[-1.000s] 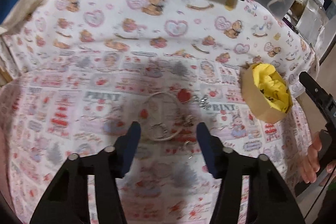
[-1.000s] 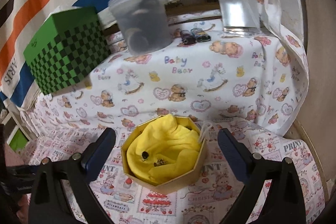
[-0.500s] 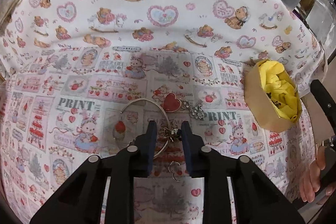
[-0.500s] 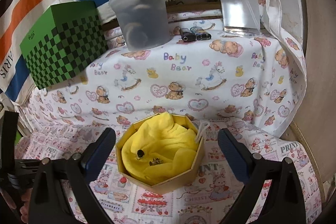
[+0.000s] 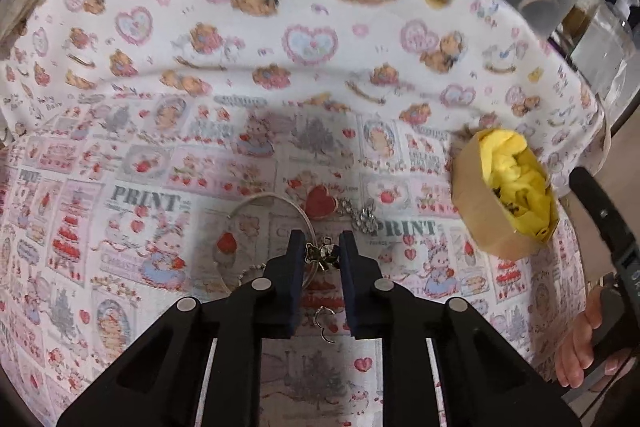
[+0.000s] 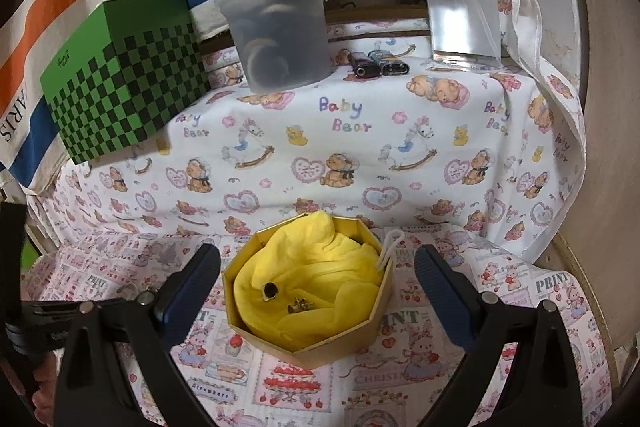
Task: Organize jewelry
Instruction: 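Lift the charm with the left tool while the right tool grasps the silver bangle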
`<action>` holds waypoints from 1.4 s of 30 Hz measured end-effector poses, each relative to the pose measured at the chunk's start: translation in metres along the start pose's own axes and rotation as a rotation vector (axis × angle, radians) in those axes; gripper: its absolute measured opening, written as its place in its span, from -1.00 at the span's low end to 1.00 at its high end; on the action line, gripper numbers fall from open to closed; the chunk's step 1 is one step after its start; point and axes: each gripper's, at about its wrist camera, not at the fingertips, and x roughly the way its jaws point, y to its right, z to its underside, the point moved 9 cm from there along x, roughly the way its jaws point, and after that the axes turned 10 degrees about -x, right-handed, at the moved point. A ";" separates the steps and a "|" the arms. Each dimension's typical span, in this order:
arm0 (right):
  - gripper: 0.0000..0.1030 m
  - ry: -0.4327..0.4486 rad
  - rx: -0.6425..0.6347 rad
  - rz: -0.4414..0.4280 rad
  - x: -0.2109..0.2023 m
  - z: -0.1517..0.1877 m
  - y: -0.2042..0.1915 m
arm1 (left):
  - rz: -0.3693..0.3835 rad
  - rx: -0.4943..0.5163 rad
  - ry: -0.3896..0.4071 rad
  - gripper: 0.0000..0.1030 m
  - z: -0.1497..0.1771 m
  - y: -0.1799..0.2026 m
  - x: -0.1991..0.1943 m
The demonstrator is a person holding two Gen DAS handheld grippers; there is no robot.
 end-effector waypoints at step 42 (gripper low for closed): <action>0.88 -0.216 -0.284 -0.177 0.056 0.036 -0.189 | -0.175 -0.184 0.321 -0.69 -0.049 -0.115 -0.107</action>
